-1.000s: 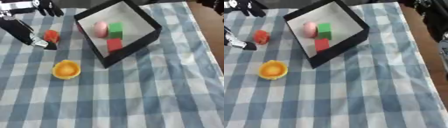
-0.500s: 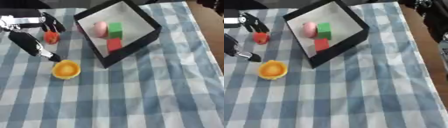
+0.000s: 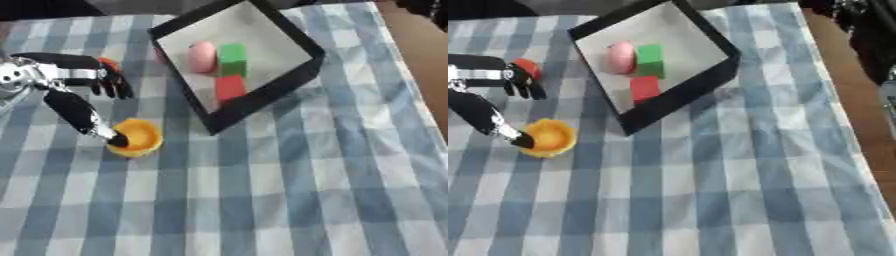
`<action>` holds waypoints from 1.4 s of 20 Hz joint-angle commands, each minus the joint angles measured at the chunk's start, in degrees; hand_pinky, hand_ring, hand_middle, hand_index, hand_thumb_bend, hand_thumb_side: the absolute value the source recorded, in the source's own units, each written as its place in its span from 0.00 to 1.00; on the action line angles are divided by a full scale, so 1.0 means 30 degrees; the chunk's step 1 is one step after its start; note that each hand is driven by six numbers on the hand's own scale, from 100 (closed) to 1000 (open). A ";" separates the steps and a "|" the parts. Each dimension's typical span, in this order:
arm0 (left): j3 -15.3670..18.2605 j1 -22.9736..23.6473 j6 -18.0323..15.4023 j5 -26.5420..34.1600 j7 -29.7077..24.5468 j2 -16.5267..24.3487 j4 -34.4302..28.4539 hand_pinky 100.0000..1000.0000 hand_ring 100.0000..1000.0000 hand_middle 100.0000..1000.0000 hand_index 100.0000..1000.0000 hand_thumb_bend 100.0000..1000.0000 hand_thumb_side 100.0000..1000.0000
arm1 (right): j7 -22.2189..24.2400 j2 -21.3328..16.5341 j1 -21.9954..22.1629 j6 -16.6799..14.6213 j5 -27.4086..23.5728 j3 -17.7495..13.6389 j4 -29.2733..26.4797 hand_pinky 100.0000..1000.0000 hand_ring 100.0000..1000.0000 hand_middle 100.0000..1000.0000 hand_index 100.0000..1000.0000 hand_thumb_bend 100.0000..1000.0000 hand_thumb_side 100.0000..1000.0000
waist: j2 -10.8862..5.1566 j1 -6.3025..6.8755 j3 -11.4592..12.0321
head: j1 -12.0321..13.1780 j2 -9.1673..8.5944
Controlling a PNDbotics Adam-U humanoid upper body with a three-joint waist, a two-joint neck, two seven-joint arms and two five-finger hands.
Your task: Pick up objects on the table and place them in the box.
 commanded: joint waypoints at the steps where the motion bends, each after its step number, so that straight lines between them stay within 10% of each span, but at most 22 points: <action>1: 0.0015 -0.0110 0.0005 -0.0205 -0.0125 0.0123 0.0155 0.77 0.76 0.71 0.82 0.68 0.43 | 0.0018 -0.0337 -0.0209 0.0013 0.0084 -0.0119 -0.0129 0.91 0.75 0.72 0.71 0.00 0.65 | -0.0533 0.0034 0.0016 | 0.0084 0.0056; 13: -0.0473 -0.0038 -0.0316 -0.1748 0.0111 -0.0995 0.0907 0.75 0.75 0.68 0.80 0.64 0.42 | 0.0035 -0.0199 -0.0058 0.0081 0.0157 -0.0141 -0.0037 0.91 0.75 0.72 0.71 0.00 0.67 | -0.0483 0.0024 -0.0061 | 0.0175 0.0092; 28: -0.0819 0.0213 -0.1499 -0.4303 0.0696 -0.1766 0.1097 0.70 0.68 0.59 0.70 0.38 0.03 | 0.0035 -0.0104 0.0055 0.0083 0.0146 -0.0195 0.0002 0.91 0.75 0.72 0.71 0.00 0.69 | -0.0449 -0.0004 -0.0140 | 0.0217 0.0219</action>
